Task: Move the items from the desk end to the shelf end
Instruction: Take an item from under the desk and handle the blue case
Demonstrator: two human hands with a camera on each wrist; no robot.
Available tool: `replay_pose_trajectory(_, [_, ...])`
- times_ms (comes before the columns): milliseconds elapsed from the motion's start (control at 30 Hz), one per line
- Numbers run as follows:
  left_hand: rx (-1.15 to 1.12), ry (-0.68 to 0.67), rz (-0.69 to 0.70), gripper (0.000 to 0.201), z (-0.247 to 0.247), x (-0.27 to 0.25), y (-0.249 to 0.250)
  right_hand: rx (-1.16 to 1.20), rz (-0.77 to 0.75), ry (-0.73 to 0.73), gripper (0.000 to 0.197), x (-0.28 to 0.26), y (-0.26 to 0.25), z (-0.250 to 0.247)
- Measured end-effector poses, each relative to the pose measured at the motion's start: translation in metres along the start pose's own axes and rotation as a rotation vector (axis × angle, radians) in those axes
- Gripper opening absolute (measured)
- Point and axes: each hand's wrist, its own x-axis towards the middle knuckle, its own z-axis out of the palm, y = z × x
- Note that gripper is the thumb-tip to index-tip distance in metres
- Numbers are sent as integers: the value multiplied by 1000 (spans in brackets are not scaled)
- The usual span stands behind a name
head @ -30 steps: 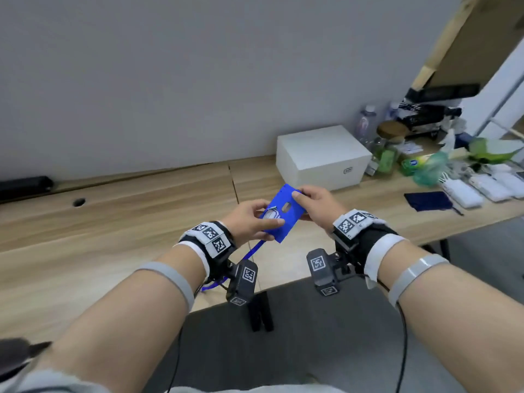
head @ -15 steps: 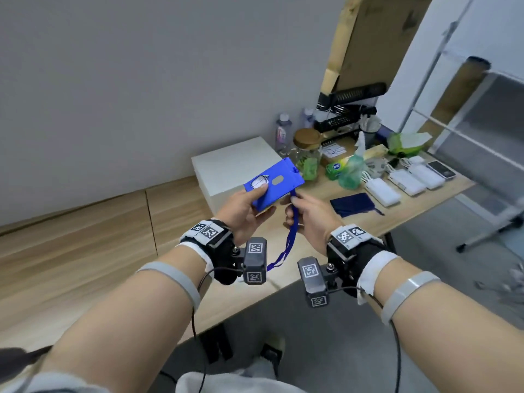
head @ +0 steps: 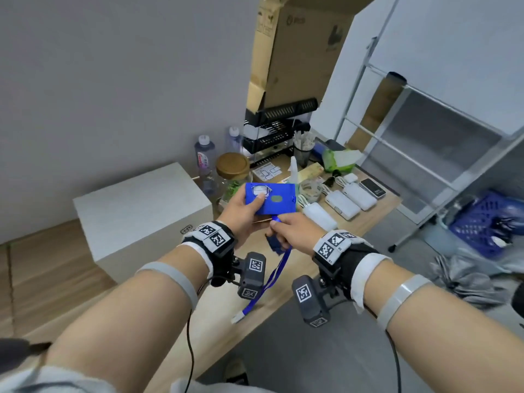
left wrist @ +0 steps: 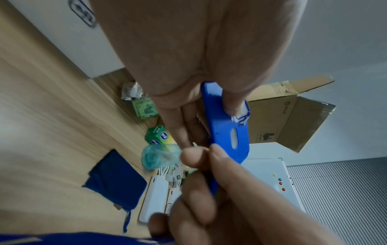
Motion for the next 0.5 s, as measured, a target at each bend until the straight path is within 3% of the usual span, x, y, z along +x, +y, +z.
replay_pose_trajectory(67, [38,6,-4,14,9,16,0,-114,-23,64,29,4,0,-26])
replay_pose_trajectory(267, [167,-52,-47,29,31,37,4,-259,-185,179,22,33,1,-108])
replay_pose_trajectory(400, [171,-62,-97,33,45,36,11,-234,-298,163,18,59,-1,-147])
replay_pose_trajectory(500, [31,-55,-134,33,57,28,16,-194,-359,120,22,76,3,-167])
